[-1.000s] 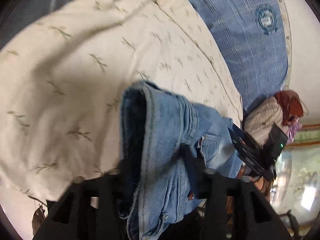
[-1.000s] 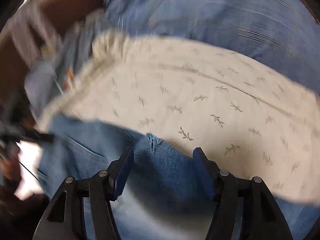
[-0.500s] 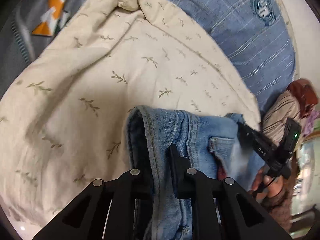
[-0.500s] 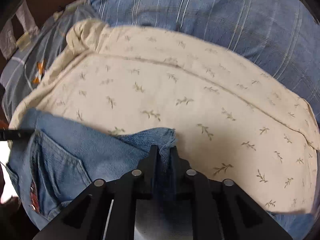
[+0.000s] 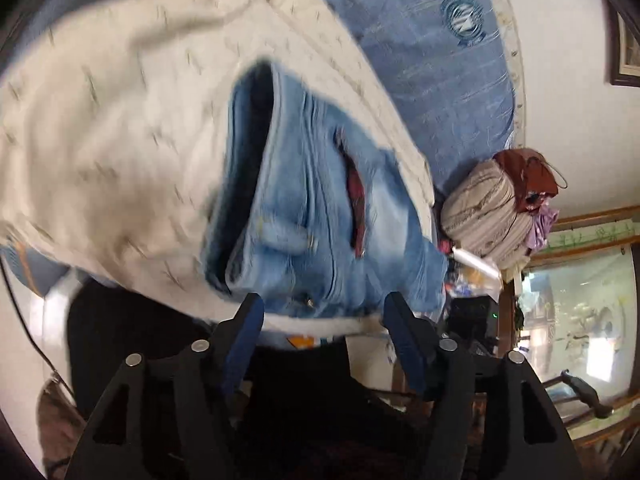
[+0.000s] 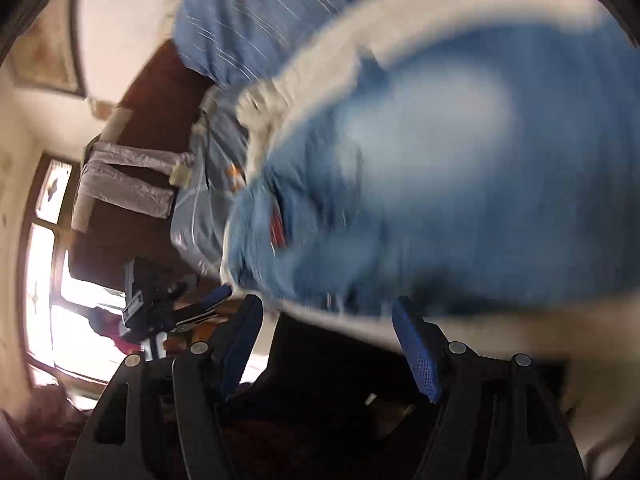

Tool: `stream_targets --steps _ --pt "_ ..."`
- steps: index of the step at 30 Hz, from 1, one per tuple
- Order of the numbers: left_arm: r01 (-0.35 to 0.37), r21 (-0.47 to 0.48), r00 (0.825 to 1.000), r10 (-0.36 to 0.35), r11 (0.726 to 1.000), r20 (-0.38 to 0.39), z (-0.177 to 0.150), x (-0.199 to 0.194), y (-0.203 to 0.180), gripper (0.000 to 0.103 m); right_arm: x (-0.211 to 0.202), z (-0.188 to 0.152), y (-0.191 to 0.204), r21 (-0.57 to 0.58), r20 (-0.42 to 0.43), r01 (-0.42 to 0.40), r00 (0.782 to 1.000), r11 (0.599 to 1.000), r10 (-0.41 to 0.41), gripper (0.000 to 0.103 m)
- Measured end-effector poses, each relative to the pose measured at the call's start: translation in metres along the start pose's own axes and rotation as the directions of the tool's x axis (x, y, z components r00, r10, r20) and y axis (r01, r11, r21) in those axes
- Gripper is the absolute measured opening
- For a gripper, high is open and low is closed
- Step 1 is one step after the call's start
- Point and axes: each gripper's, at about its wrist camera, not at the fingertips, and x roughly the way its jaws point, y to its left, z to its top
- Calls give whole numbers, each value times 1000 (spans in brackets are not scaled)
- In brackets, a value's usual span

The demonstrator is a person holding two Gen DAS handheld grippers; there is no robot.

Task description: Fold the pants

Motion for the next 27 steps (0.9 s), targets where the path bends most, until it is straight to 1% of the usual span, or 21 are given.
stream_targets --steps 3,4,5,6,7,8,10,11,13,15,16,17,18,19,21,22,23,24,25,26,27 --pt "-80 -65 997 79 995 -16 23 31 18 61 16 7 -18 118 45 -88 996 989 83 70" --pt "-93 -87 996 92 992 -15 31 38 20 56 22 10 -25 179 46 -95 995 979 88 70" --pt "-99 -107 995 98 989 -15 38 41 22 46 30 13 -30 226 39 -102 995 969 96 69" --pt "-103 -118 995 101 988 -18 42 40 20 25 31 14 -30 225 43 -107 994 969 100 52" --pt "-106 -112 994 105 988 -18 46 38 17 25 28 15 -25 201 64 -99 994 975 87 34" --pt "-110 -92 994 110 990 -5 47 33 12 25 21 15 -14 138 88 -88 993 987 76 9" --pt "-156 -24 987 157 987 18 41 22 4 25 11 11 -1 68 118 -78 991 995 70 9" --pt "-192 -4 981 192 981 14 38 23 5 24 10 7 2 49 113 -71 991 996 65 9" --pt "-248 -16 968 247 969 -35 31 30 18 23 17 -2 -7 63 58 -36 998 997 32 8" --pt "-256 -62 964 249 965 -95 31 39 35 22 34 -5 -24 96 0 23 1000 995 -23 8" --pt "-253 -89 963 241 964 -121 30 41 42 22 37 -7 -30 104 -11 42 999 994 -41 10" --pt "-243 -90 965 231 966 -125 30 39 45 23 37 -9 -35 115 -11 52 999 992 -51 16" --pt "-231 -74 968 221 970 -120 31 34 43 23 31 -9 -38 130 -5 40 999 991 -40 18" --pt "-223 -21 969 220 974 -110 32 26 35 24 22 -8 -40 138 6 27 1000 990 -28 20" --pt "-209 111 971 220 972 -96 29 9 19 28 -9 -6 -44 130 65 44 997 991 -53 32" --pt "-202 197 972 220 959 -78 28 -1 9 30 -35 -6 -48 127 122 59 990 990 -74 36" --pt "-204 242 973 224 949 -59 29 -10 2 31 -56 -7 -53 134 175 74 980 988 -97 42" --pt "-211 274 973 229 938 -36 29 -21 -3 36 -86 -8 -61 155 246 99 960 983 -135 46" --pt "-223 289 972 233 931 -1 33 -32 -6 44 -116 -9 -71 184 314 124 933 975 -177 47" --pt "-240 282 970 238 929 43 41 -40 -9 49 -153 -9 -84 228 398 161 884 960 -243 51" --pt "-257 260 966 245 931 79 50 -44 -10 58 -184 -7 -93 268 464 207 828 941 -314 55"
